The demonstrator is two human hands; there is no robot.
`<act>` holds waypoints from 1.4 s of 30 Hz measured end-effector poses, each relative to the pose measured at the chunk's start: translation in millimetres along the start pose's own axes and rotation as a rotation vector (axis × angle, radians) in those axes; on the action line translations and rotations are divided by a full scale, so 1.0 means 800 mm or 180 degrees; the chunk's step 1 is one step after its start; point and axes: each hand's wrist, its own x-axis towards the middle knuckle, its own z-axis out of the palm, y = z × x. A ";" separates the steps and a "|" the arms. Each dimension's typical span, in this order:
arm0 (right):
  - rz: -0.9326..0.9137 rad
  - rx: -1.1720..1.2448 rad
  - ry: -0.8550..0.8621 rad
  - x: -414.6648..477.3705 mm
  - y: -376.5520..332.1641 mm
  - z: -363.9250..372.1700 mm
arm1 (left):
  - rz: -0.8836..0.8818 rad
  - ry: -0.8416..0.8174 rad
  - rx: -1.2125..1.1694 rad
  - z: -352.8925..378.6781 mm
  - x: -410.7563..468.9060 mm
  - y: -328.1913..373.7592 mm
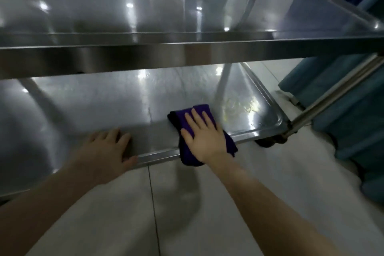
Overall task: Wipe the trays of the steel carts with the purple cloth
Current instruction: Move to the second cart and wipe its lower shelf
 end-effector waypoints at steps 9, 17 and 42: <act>0.0221 -0.0153 -0.0145 -0.018 -0.014 0.005 | 0.0760 0.0408 -0.0545 0.003 -0.031 0.009; -0.0261 -0.0373 -0.0612 -0.034 -0.021 -0.011 | 0.0965 0.0279 -0.0838 0.004 -0.012 0.016; 0.0297 0.0193 -0.0009 0.200 0.050 -0.033 | 0.0350 0.0379 -0.0811 0.004 0.027 0.054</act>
